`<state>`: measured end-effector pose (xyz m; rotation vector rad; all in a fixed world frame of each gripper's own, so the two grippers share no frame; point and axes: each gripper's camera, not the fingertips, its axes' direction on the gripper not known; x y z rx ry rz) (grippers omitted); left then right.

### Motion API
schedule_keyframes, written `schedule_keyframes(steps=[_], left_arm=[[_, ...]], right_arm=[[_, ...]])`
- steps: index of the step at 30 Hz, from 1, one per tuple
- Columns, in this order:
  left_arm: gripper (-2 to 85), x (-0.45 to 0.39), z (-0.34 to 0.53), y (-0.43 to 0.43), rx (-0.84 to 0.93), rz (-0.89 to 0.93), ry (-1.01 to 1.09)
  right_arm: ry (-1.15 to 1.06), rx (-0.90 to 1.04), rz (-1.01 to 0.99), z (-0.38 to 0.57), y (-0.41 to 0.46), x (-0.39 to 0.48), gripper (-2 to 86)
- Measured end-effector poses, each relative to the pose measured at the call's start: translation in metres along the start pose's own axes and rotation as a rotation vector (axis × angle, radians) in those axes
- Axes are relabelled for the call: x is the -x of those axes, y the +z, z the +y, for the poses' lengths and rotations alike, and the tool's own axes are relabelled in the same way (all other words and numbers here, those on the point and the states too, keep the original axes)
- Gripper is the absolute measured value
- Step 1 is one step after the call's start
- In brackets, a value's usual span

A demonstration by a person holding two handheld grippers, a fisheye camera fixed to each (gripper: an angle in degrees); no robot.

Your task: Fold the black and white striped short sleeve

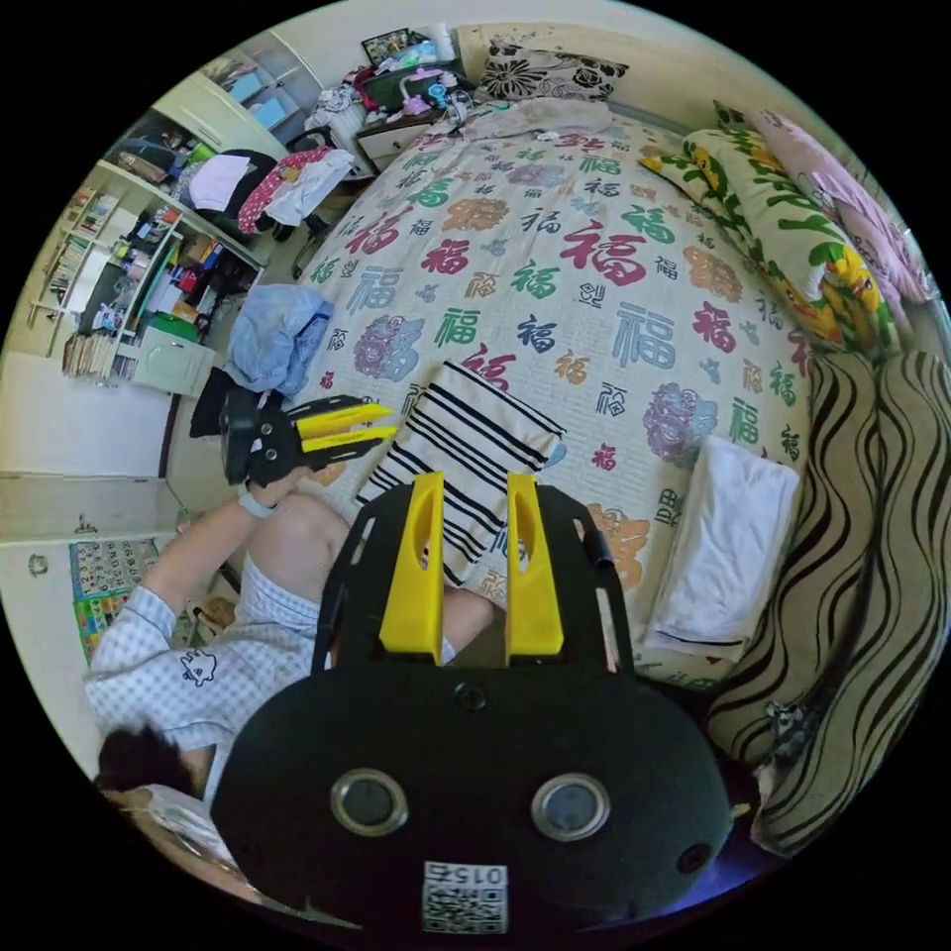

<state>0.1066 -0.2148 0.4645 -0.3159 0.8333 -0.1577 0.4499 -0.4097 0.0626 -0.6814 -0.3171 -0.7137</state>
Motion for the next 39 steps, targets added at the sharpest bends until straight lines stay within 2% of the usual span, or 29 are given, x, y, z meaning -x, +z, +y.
schedule_keyframes(steps=[3, 8, 10, 14, 20, 29, 32, 34, 37, 39], left_arm=[[6.3, -0.003, -0.057, 0.045, 0.037, 0.049, 0.056], [5.9, -0.009, -0.132, 0.128, 0.153, 0.134, 0.168], [5.9, -0.015, -0.152, 0.165, 0.238, 0.28, 0.257], [3.7, -0.022, -0.168, 0.205, 0.336, 0.255, 0.337], [1.4, -0.005, -0.187, 0.215, 0.328, 0.222, 0.307], [4.7, 0.036, -0.206, 0.216, 0.278, 0.229, 0.179], [7.7, 0.074, -0.204, 0.171, 0.117, 0.311, 0.122], [8.0, 0.116, -0.186, 0.13, -0.015, 0.273, 0.053], [8.0, 0.18, -0.155, 0.105, -0.036, 0.139, -0.073], [8.1, 0.22, -0.135, 0.102, -0.003, 0.12, -0.164]], right_arm=[[0.016, -0.056, -0.163, 0.036, 0.07, -0.031, 10.5], [0.308, -0.048, -0.451, 0.117, 0.211, -0.086, 11.0], [0.366, -0.036, -0.461, 0.136, 0.237, -0.087, 10.9], [0.387, -0.059, -0.595, 0.147, 0.271, -0.083, 8.4], [0.397, -0.07, -0.555, 0.144, 0.289, -0.092, 1.4], [0.402, -0.037, -0.512, 0.135, 0.301, -0.104, 3.2], [0.444, -0.107, -0.517, 0.147, 0.29, -0.118, 6.3], [0.451, -0.177, -0.497, 0.147, 0.276, -0.132, 6.8], [0.429, -0.238, -0.467, 0.121, 0.256, -0.161, 7.5], [0.405, -0.261, -0.453, 0.094, 0.249, -0.176, 7.9]])
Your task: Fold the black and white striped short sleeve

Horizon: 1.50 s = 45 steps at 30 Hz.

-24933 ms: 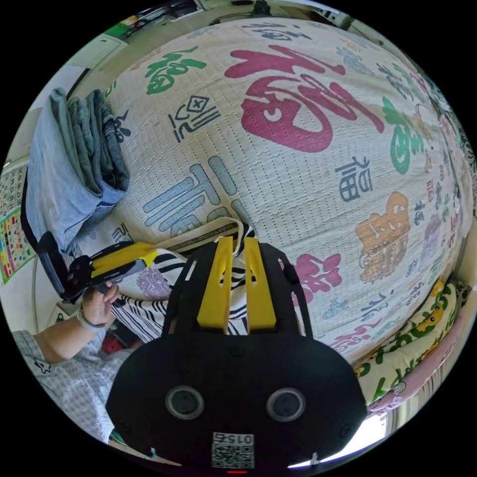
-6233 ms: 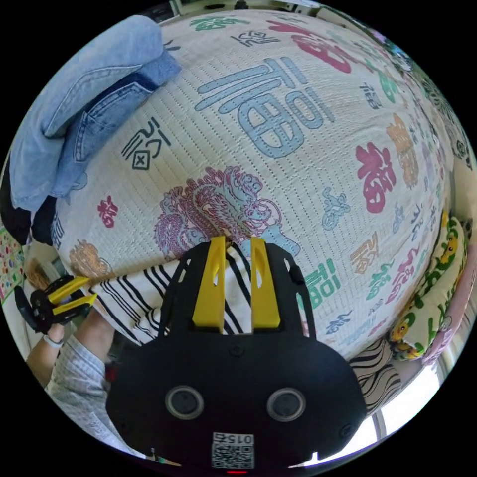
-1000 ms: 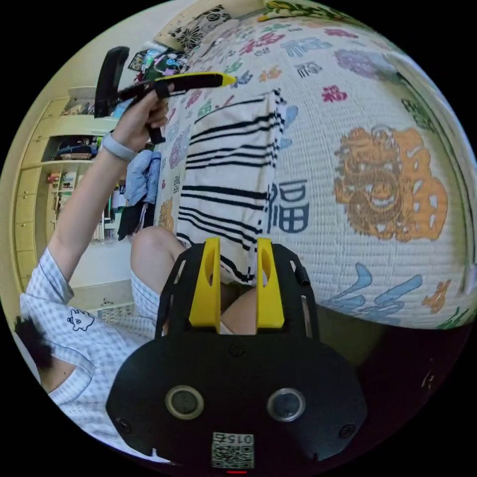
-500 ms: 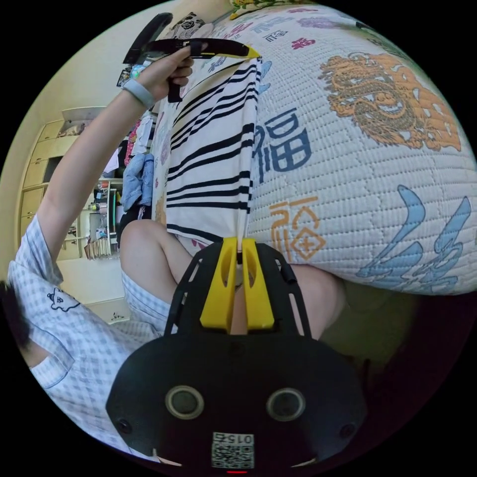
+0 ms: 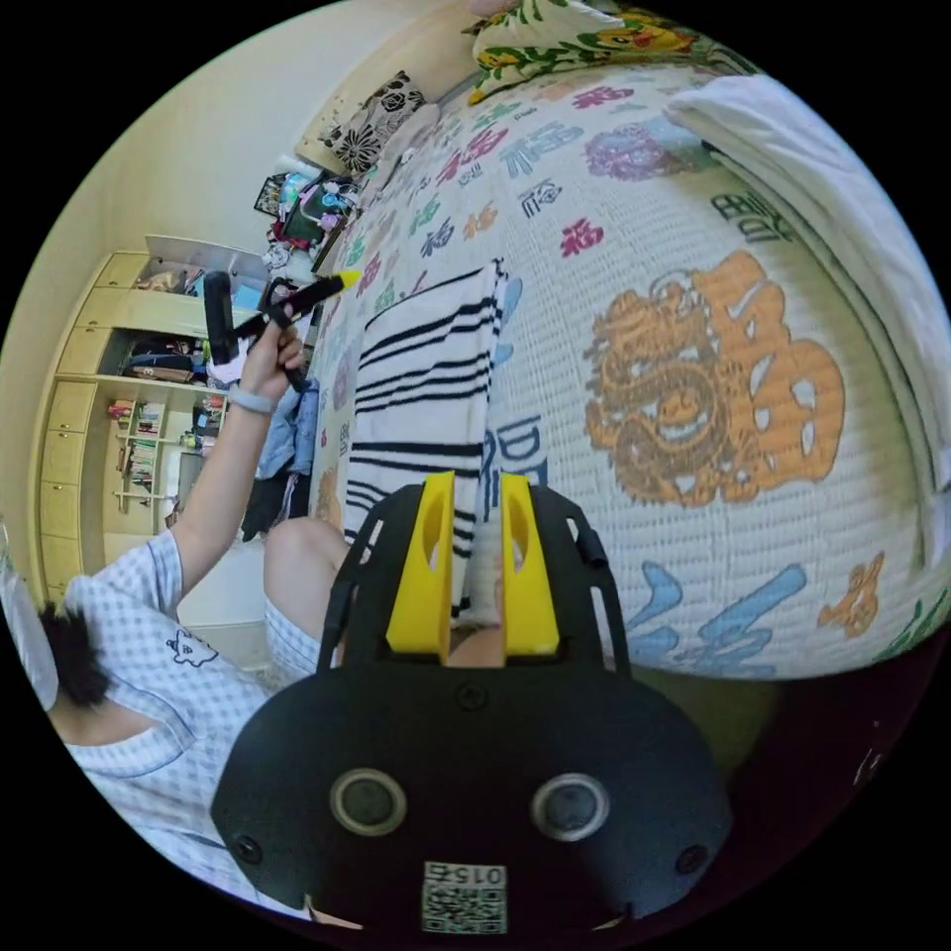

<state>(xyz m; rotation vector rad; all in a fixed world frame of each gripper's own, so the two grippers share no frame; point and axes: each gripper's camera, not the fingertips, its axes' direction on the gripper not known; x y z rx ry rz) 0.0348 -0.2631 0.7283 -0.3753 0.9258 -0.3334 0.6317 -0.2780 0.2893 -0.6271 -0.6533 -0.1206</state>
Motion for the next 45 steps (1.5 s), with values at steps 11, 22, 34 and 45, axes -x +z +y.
schedule_keyframes(steps=[11, 22, 34, 45], left_arm=[[4.0, 0.13, 0.033, 0.015, 0.096, 0.284, -0.262], [8.3, 0.201, 0.041, -0.038, -0.024, 0.384, -0.276], [9.0, 0.222, 0.045, -0.044, 0.006, 0.552, -0.311], [1.2, 0.213, 0.021, -0.11, -0.136, 0.519, -0.185]], right_arm=[[0.034, 0.095, 0.043, -0.152, 0.074, -0.013, 4.6], [0.042, -0.026, -0.029, -0.154, 0.053, -0.035, 7.8], [-0.014, 0.073, -0.152, -0.183, 0.085, -0.042, 5.5], [-0.1, -0.059, -0.226, -0.196, 0.044, -0.026, 1.2]])
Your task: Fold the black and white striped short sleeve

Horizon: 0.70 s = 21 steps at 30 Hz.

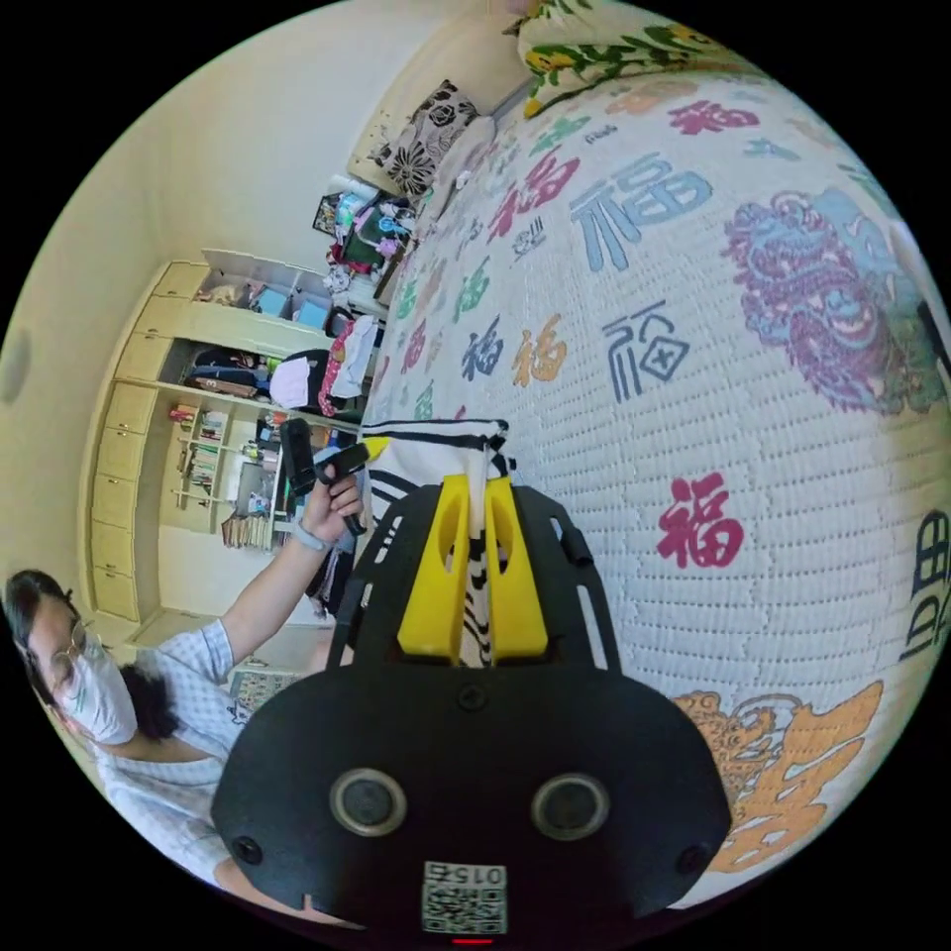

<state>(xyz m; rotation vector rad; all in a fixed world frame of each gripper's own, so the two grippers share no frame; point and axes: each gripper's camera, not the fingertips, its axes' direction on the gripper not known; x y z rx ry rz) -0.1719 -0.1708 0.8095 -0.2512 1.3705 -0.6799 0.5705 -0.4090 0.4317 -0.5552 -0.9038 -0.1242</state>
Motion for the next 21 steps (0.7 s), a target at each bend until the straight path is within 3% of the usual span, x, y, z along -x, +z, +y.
schedule_keyframes(steps=[6, 13, 21], left_arm=[[1.2, -0.043, -0.006, -0.03, -0.06, 0.004, 0.245], [1.7, -0.081, 0.111, -0.059, -0.034, 0.174, 0.504], [4.7, -0.085, 0.208, -0.021, 0.171, 0.082, 0.401]], right_arm=[[-0.175, -0.036, 0.07, -0.013, -0.021, 0.042, 1.0], [-0.348, 0.006, -0.042, 0.084, -0.014, 0.07, 1.6], [-0.25, 0.212, 0.114, 0.149, 0.036, 0.067, 5.1]])
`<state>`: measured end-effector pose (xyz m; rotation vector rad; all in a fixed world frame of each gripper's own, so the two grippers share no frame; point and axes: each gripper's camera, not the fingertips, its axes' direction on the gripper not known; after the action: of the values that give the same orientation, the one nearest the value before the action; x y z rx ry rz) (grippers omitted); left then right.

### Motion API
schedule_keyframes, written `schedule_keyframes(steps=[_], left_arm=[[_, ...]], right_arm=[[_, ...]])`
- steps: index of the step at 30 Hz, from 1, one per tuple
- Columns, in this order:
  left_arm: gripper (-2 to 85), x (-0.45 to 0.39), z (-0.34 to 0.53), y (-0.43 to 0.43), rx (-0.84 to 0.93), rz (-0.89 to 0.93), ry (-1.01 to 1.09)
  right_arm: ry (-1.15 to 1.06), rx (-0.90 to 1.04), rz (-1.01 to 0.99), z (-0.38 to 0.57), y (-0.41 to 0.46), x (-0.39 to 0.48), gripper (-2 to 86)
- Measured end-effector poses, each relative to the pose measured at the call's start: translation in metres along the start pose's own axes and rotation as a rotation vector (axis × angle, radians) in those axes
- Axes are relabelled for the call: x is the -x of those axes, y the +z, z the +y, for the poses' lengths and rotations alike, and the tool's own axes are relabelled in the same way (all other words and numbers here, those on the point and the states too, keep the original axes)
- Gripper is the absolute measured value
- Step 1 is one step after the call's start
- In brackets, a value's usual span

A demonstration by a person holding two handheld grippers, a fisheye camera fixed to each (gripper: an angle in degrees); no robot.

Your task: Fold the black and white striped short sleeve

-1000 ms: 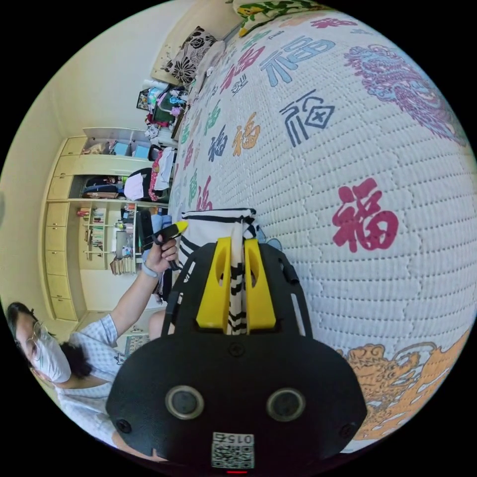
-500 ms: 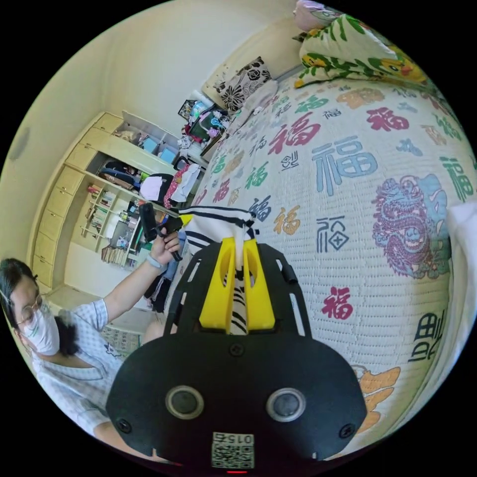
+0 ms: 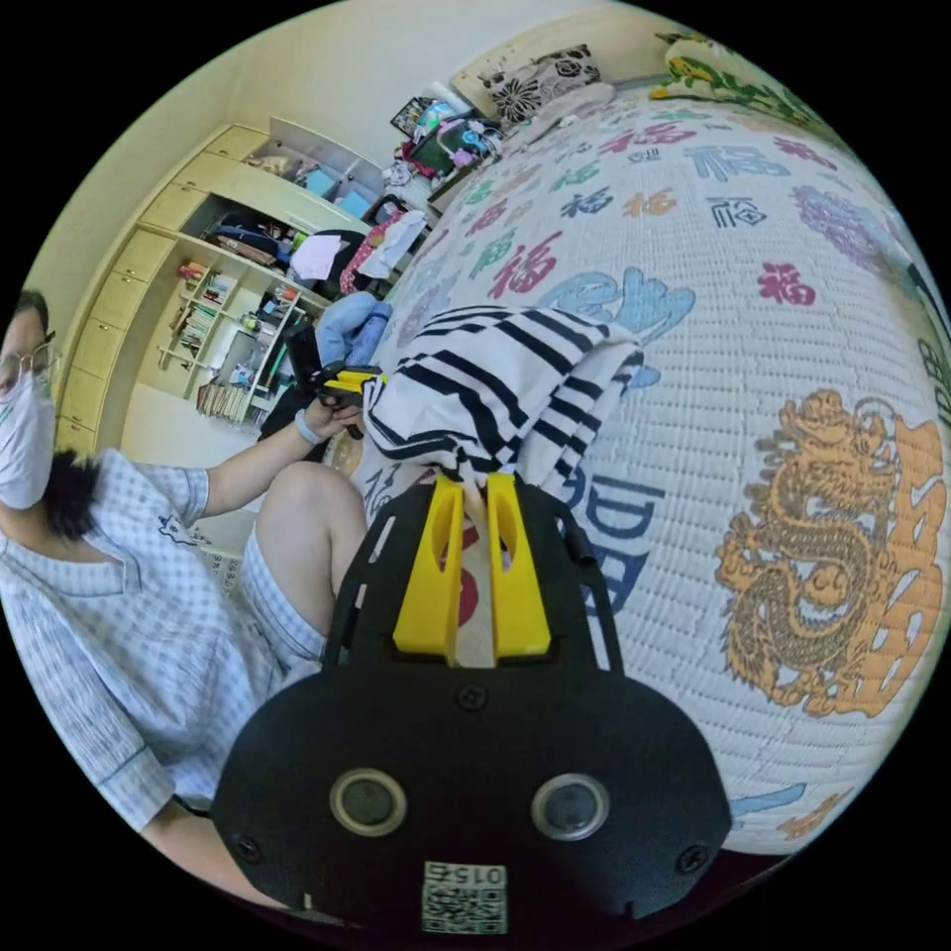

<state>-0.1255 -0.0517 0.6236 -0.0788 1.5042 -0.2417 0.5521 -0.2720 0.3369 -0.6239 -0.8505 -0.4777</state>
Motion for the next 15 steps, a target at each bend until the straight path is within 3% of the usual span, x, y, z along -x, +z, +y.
schedule_keyframes(steps=[6, 11, 15], left_arm=[[6.9, -0.02, 0.001, -0.017, 0.143, -0.165, -0.102], [8.2, -0.06, -0.043, -0.015, 0.128, -0.199, -0.055], [8.1, -0.083, -0.077, 0.044, 0.326, -0.274, 0.039]], right_arm=[[0.112, 0.095, 0.17, 0.003, -0.024, 0.02, 8.7], [0.099, 0.089, 0.262, -0.025, -0.026, 0.06, 8.5], [0.047, 0.223, 0.339, -0.054, 0.02, 0.076, 9.1]])
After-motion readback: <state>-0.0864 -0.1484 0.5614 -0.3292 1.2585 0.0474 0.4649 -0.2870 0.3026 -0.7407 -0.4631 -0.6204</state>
